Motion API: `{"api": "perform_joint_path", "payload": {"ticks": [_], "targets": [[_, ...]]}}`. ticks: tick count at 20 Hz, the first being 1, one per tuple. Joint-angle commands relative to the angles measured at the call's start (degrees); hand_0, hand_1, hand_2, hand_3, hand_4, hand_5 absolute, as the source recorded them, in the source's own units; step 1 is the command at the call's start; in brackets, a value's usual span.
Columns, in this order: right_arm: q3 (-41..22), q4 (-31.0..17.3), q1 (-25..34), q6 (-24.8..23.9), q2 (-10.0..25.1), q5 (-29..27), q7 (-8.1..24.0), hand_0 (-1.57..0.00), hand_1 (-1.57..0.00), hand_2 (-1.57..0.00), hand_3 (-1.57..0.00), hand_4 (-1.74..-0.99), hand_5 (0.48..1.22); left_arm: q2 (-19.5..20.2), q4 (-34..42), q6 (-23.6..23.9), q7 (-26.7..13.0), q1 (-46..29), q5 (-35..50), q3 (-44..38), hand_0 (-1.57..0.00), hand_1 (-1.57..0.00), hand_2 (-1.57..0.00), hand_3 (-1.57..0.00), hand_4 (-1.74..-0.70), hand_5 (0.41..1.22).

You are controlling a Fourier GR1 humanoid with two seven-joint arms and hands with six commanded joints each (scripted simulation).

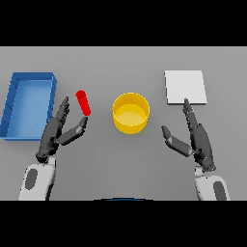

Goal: Pick up the red beaker and tilt it to pour out 1 green nut into yellow bowl. Pick up the yellow bowl and place it on the metallic measuring scale.

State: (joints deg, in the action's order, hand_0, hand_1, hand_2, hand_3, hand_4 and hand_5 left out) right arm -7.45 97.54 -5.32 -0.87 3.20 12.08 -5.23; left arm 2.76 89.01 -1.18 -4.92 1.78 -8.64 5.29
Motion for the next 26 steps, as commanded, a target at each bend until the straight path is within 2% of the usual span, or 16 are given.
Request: {"api": "perform_joint_path", "payload": {"ticks": [1,4,5,7,10,12,14,16,19,23,24,26], "targets": [[0.37,-0.48,0.66,0.1,0.21,-0.28,-0.15,0.0,0.0,0.0,0.0,-1.219,0.626,0.28,-2.34,0.14,0.1,2.28,-0.23,-0.62,0.0,0.0,0.0,0.0,-1.18,0.648],[0.32,-0.27,0.51,0.13,0.08,-0.41,-0.23,0.0,0.0,0.0,0.0,-1.229,0.626,0.43,-9.01,-0.06,2.21,6.74,-0.35,-1.84,0.0,0.0,0.0,0.0,-1.18,0.637],[0.54,-0.48,0.0,0.42,0.34,-0.71,-1.13,0.0,0.0,0.0,0.0,-1.229,0.626,0.47,-11.28,-0.22,3.64,8.3,-0.33,-2.24,0.0,0.0,0.0,0.0,-1.18,0.636],[0.53,0.2,-0.12,0.37,0.84,-0.32,-0.96,0.0,0.0,0.0,0.0,-1.222,0.626,0.32,-13.41,0.07,5.58,10.47,-0.7,-2.46,0.0,0.0,0.0,0.0,-1.19,0.641],[0.86,-0.7,1.44,0.49,0.09,-1.28,1.11,0.0,0.0,0.0,0.0,-1.229,0.628,0.25,-16.7,0.58,5.2,14.59,-1.51,-2.7,0.0,0.0,0.0,0.0,-1.2,0.654],[0.3,-0.26,0.04,0.37,0.21,-0.4,-0.57,0.0,0.0,0.0,0.0,-1.226,0.631,0.24,-19.15,1.19,5.16,16.03,-2.48,-2.73,0.0,0.0,0.0,0.0,-1.2,0.661],[1.32,-0.3,1.18,0.59,0.47,-1.75,0.71,0.0,0.0,0.0,0.0,-1.233,0.634,-0.21,-21.92,1.96,5.1,18.02,-2.79,-3.21,0.0,0.0,0.0,0.0,-1.2,0.664],[1.13,0.41,-0.05,0.7,0.75,-1.47,0.29,0.0,0.0,0.0,0.0,-1.238,0.638,-0.62,-25.32,2.84,5.81,19.95,-3.19,-3.79,0.0,0.0,0.0,0.0,-1.2,0.671],[0.61,0.55,-0.86,0.14,0.24,-0.66,-0.23,0.0,0.0,0.0,0.0,-1.242,0.642,-0.86,-28.79,3.21,8.71,21.89,-2.48,-5.15,0.0,0.0,0.0,0.0,-1.23,0.687],[1.03,0.62,0.02,0.1,0.38,-1.07,0.72,0.0,0.0,0.0,0.0,-1.246,0.646,-2.5,-34.65,4.09,13.01,25.74,0.12,-8.39,0.0,0.0,-0.01,0.0,-1.3,0.719],[0.88,0.99,-0.26,-0.01,0.38,-0.86,0.53,0.0,0.0,0.0,0.0,-1.244,0.644,-2.62,-34.95,3.99,14.12,25.42,0.62,-8.83,0.0,-0.01,-0.05,-0.04,-1.33,0.738],[1.04,1.28,-0.07,0.22,0.45,-1.32,1.24,0.0,0.0,0.0,0.0,-1.24,0.645,-3.32,-37.62,4.91,15.75,26.85,1.02,-9.89,-0.21,-0.23,-0.29,-0.25,-1.4,0.787]]}}
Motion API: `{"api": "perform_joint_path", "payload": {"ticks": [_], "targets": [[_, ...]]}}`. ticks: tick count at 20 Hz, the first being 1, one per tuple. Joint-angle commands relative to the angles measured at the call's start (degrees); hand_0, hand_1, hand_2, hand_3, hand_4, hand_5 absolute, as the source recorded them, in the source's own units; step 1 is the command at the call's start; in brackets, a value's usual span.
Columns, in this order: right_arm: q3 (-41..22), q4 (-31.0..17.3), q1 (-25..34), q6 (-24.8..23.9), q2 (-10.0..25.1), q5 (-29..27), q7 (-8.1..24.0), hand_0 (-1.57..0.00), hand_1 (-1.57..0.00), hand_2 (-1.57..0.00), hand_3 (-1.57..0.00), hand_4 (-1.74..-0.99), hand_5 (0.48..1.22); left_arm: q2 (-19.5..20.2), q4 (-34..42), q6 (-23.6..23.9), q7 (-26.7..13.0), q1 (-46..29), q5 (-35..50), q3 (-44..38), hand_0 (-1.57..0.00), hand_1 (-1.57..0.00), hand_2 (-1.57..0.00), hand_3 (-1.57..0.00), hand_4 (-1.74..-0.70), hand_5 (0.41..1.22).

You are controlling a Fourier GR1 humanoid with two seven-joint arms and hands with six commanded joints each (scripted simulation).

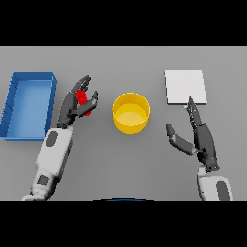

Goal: Pick up the red beaker and tilt it to pour out 1 green nut into yellow bowl. Pick up the yellow bowl and place it on the metallic measuring scale.

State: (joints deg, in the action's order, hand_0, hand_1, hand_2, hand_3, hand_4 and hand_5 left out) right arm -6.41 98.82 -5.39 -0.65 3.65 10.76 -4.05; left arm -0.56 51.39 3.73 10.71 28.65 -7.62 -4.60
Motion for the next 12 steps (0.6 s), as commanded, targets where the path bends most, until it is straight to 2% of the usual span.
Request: {"api": "perform_joint_path", "payload": {"ticks": [1,2,3,6,7,8,10,12], "targets": [[0.5,-0.1,0.17,0.1,0.5,-0.26,0.18,0.0,0.0,0.0,0.0,-1.236,0.647,-0.65,-0.57,1.21,0.94,0.47,-0.11,-0.29,-0.38,-0.41,-0.46,-0.52,-1.41,0.874],[-0.13,0.08,-0.2,0.06,0.01,0.1,-0.21,0.0,0.0,0.0,0.0,-1.237,0.648,-0.86,-1.16,3.21,0.26,0.96,-0.96,-0.4,-0.55,-0.59,-0.66,-0.73,-1.47,0.943],[-0.19,0.11,0.12,-0.11,-0.33,0.07,-0.07,0.0,0.0,0.0,0.0,-1.239,0.648,-1.05,-2.08,4.35,2.02,1.25,-2.41,0.24,-0.76,-0.78,-0.84,-0.88,-1.52,0.999],[0.05,-0.39,-0.2,-0.33,-0.17,0.29,-0.2,0.0,0.0,0.0,0.0,-1.241,0.65,-0.65,-2.08,5.51,1.51,1.8,-4.69,1.85,-1.15,-1.17,-1.2,-1.11,-1.62,1.107],[-0.42,-0.54,-0.63,-0.16,-0.46,0.46,-1.05,0.0,0.0,0.0,0.0,-1.242,0.65,-0.48,-1.75,4.57,1.39,1.56,-4.0,1.76,-1.24,-1.25,-1.27,-1.15,-1.64,1.13],[-0.06,-0.94,-0.55,0.22,-0.61,-0.45,-1.36,0.0,0.0,0.0,0.0,-1.25,0.647,-0.6,-2.12,4.82,0.38,2.13,-4.04,1.75,-1.3,-1.31,-1.33,-1.24,-1.6,1.148],[-0.07,-0.95,-0.56,0.26,-0.81,-0.68,-1.63,0.0,0.0,0.0,0.0,-1.255,0.644,-0.84,-1.37,4.81,1.79,1.16,-4.48,2.29,-1.4,-1.41,-1.42,-1.36,-1.54,1.174],[-0.11,-0.63,-0.43,-0.09,-0.52,-0.03,-1.02,0.0,0.0,0.0,0.0,-1.245,0.642,-1.53,-0.57,3.19,2.86,1.29,-1.92,1.14,-1.46,-1.47,-1.47,-1.43,-1.61,1.165]]}}
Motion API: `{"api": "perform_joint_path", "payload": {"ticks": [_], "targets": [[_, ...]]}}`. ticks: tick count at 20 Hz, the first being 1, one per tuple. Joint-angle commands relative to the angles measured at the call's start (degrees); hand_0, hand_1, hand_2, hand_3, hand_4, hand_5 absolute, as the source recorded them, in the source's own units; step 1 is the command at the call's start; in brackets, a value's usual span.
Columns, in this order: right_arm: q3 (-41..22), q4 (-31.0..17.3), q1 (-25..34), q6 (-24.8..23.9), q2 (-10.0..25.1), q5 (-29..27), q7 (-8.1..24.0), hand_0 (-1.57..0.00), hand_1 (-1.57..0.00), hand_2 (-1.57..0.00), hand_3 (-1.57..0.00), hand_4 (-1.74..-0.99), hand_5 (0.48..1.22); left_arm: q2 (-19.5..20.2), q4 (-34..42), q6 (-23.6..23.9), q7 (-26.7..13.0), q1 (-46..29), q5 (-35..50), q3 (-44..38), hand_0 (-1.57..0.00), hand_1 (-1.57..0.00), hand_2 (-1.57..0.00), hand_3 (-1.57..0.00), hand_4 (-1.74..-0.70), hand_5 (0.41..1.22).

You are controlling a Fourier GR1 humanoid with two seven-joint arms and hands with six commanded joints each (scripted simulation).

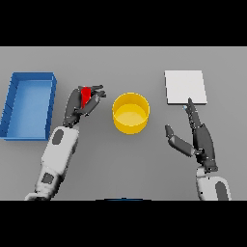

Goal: Pick up the red beaker and tilt it to pour out 1 green nut into yellow bowl. Pick up the yellow bowl and place it on the metallic measuring scale.

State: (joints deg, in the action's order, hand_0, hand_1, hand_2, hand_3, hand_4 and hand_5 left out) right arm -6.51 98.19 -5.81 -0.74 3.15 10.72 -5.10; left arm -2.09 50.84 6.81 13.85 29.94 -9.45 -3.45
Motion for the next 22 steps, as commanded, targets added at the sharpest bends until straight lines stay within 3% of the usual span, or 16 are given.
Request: {"api": "perform_joint_path", "payload": {"ticks": [1,8,14,22], "targets": [[-0.24,0.45,-0.06,0.28,-0.08,-0.18,-0.12,0.0,0.0,0.0,0.0,-1.248,0.645,0.21,0.85,-1.14,-0.57,0.13,1.62,-0.73,-1.48,-1.49,-1.49,-1.46,-1.64,1.157],[-0.29,0.28,0.72,0.21,0.58,0.7,-0.48,0.0,0.0,0.0,0.0,-1.226,0.65,2.37,8.4,-4.23,-4.58,1.0,4.17,1.14,-1.55,-1.55,-1.55,-1.55,-1.72,1.131],[-0.52,0.1,-0.05,-0.67,1.14,2.43,-3.02,0.0,0.0,0.0,0.0,-1.219,0.661,7.18,8.42,-5.81,-6.71,2.82,2.14,2.97,-1.56,-1.56,-1.56,-1.55,-1.72,1.139],[-1.22,0.77,-0.49,-0.71,0.97,3.38,-0.52,0.0,0.0,0.0,0.0,-1.183,0.663,14.13,9.69,-8.72,-14.27,7.98,-11.81,16.64,-1.57,-1.57,-1.57,-1.57,-1.74,1.127]]}}
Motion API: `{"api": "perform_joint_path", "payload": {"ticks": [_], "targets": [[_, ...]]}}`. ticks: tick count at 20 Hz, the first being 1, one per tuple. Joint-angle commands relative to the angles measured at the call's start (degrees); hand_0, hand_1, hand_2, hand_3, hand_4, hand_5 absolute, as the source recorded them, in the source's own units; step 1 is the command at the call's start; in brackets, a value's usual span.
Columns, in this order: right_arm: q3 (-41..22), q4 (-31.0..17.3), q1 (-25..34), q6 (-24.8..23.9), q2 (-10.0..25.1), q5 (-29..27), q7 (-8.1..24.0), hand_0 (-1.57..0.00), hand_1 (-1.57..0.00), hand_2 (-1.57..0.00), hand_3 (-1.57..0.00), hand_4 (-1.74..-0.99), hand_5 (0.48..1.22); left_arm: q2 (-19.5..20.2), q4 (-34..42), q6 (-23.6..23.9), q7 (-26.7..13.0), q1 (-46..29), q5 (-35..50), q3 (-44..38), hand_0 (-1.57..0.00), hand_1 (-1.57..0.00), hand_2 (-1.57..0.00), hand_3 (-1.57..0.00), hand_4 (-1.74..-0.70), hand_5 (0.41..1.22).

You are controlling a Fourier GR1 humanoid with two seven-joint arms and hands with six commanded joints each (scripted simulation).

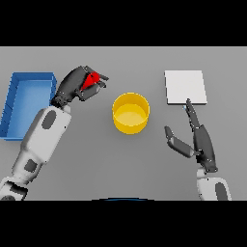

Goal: Pick up the red beaker and tilt it to pour out 1 green nut into yellow bowl. Pick up the yellow bowl and place it on the metallic measuring scale.

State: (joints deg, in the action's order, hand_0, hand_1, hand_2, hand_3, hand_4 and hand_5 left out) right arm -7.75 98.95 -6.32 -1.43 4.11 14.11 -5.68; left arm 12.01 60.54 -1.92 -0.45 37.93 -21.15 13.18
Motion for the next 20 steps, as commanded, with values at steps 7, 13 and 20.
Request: {"api": "perform_joint_path", "payload": {"ticks": [7,13,20], "targets": [[0.09,0.52,0.53,0.29,-0.73,-1.1,1.2,0.0,0.0,0.0,0.0,-1.183,0.673,4.0,-1.88,-4.64,-5.48,8.61,-13.96,13.42,-1.57,-1.57,-1.57,-1.57,-1.74,1.183],[0.61,0.21,0.35,0.78,-1.18,-2.6,2.35,0.0,0.0,0.0,0.0,-1.195,0.671,5.83,-5.61,-11.45,-5.05,15.07,-24.22,23.55,-1.57,-1.57,-1.57,-1.38,-1.71,1.211],[1.23,-0.41,0.1,0.28,-1.7,-3.21,1.68,0.0,0.0,0.0,0.0,-1.221,0.617,4.58,-10.53,-16.47,1.4,22.59,-32.96,32.07,-1.57,-1.57,-1.57,-1.43,-1.73,1.219]]}}
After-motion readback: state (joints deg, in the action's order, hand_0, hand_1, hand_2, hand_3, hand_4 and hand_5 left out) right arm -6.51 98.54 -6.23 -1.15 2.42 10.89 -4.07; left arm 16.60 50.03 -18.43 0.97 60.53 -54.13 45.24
